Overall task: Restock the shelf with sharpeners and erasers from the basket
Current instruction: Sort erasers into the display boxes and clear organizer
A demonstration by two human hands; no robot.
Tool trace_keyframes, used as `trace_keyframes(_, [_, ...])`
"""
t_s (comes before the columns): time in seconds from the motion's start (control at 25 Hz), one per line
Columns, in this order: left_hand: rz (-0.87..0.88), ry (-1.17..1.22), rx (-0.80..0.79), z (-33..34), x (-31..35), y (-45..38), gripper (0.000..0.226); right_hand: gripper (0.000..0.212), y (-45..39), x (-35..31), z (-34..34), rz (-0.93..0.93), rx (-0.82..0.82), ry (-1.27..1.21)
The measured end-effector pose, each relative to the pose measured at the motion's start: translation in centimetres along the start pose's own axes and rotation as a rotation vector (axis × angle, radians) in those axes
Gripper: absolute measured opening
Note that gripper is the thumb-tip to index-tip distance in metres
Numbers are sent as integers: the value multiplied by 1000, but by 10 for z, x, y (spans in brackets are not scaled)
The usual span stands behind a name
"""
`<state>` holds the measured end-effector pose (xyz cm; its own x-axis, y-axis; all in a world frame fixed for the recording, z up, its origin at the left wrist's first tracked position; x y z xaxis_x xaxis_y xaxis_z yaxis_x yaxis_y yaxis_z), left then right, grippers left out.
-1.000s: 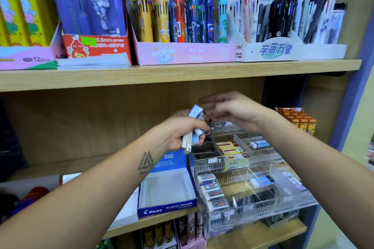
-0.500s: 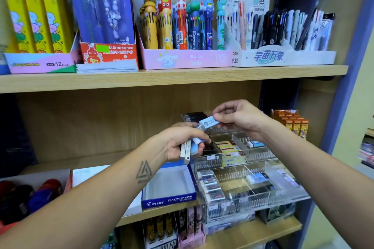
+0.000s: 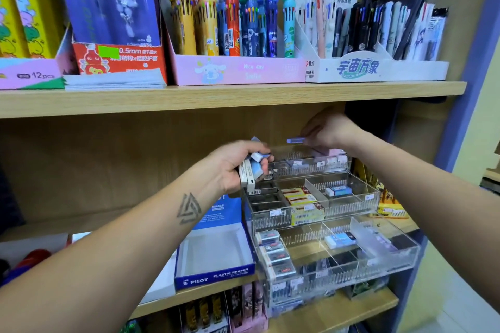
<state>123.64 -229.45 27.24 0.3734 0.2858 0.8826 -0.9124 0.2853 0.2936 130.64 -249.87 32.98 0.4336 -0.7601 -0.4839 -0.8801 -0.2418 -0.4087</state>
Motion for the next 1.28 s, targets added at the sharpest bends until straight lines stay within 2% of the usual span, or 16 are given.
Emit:
trace_keyframes(0.08, [2,13,12,-3,1,-5,9,6,-19,11,8,-9,-157,316])
trace_keyframes(0.12, [-3,15,12,-4,0,-7,9,9,-26,16,13,-17,-252,442])
trace_keyframes(0.2, [-17,20,-2,-5,-4,-13,10,13,-35,22,20,-29,-402,580])
trace_keyframes(0.28, [-26,29,-13,-6,-8,-17,11,15,-42,28,28,-15,-508,578])
trace_keyframes(0.52, [-28,13,-50,-7,-11,-23,11,23,-51,28,44,156,-644,455])
trace_keyframes(0.72, [-14,4,-57,-9,-12,-22,12,17,-53,33,52,305,-565,339])
trace_keyframes(0.8, [-10,4,-60,-9,-12,-21,13,6,-48,34,58,343,-552,322])
trace_keyframes(0.84, [-9,1,-59,-10,-12,-21,13,4,-45,33,60,329,-550,335])
trace_keyframes(0.88, [-8,-1,-59,-11,-12,-20,13,12,-42,31,59,301,-533,372])
trace_keyframes(0.96, [-8,-4,-58,-11,-13,-16,13,24,-37,24,50,224,-408,467])
trace_keyframes(1.04, [-14,-16,-57,-11,-15,-11,13,26,-31,15,43,150,-252,513])
trace_keyframes(1.08, [-21,-26,-57,-11,-18,-9,13,22,-25,9,43,120,-181,417])
trace_keyframes(1.16, [-45,-40,-59,-12,-24,-6,12,7,-7,-7,45,84,-106,-93])
trace_keyframes(1.24, [-72,-66,-65,-12,-31,0,10,18,23,-35,51,18,-241,-579])
trace_keyframes(1.28, [-84,-84,-70,-11,-34,3,9,25,37,-47,55,-24,-331,-674])
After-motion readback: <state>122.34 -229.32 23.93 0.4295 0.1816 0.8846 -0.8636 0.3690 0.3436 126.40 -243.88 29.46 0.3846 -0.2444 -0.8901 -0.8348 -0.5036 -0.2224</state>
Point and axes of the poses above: each hand's wrist, its own y-axis away from the middle knuckle, its own z-axis out of the palm, x = y × z, the point moved 5 cm from there along -y, towards the middle knuckle, and after that the axes turned 7 degrees about -z, right-handed, at the moved point
